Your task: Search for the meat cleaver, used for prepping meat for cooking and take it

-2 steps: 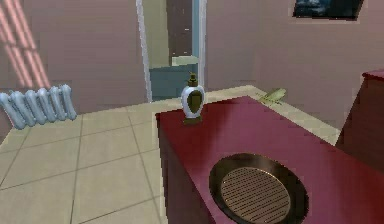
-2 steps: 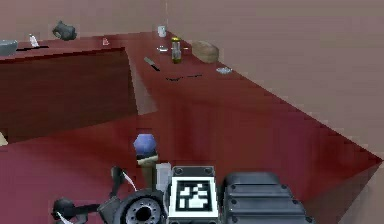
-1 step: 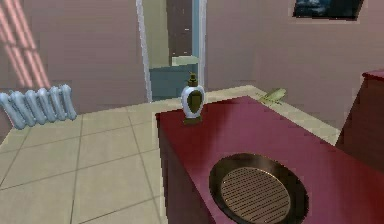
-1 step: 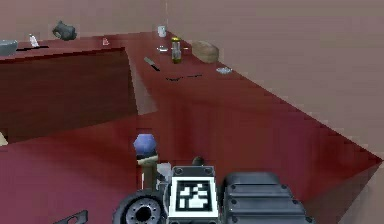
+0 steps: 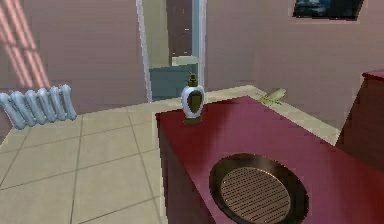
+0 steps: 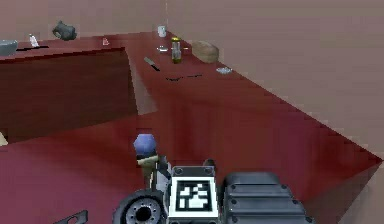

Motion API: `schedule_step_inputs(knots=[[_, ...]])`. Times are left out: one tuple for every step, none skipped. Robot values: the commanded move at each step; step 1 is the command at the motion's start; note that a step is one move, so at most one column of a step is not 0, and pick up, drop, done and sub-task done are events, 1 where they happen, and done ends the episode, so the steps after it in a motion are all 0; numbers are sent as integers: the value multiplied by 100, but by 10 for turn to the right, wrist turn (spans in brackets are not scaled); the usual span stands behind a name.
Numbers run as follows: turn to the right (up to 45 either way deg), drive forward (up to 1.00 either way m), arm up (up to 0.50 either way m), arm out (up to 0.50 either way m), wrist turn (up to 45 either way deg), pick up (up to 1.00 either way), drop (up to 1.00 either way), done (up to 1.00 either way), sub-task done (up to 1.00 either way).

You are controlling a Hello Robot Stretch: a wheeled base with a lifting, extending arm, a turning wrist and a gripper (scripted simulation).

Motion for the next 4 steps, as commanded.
schedule_step_inputs(knots=[[0, 0, -16, 0, 0, 0, 0, 0, 0], [0, 0, 0, 0, 0, 100, 0, 0, 0], [0, 0, 10, 0, 0, 0, 0, 0, 0], [0, 0, 0, 0, 0, 0, 0, 100, 0]])
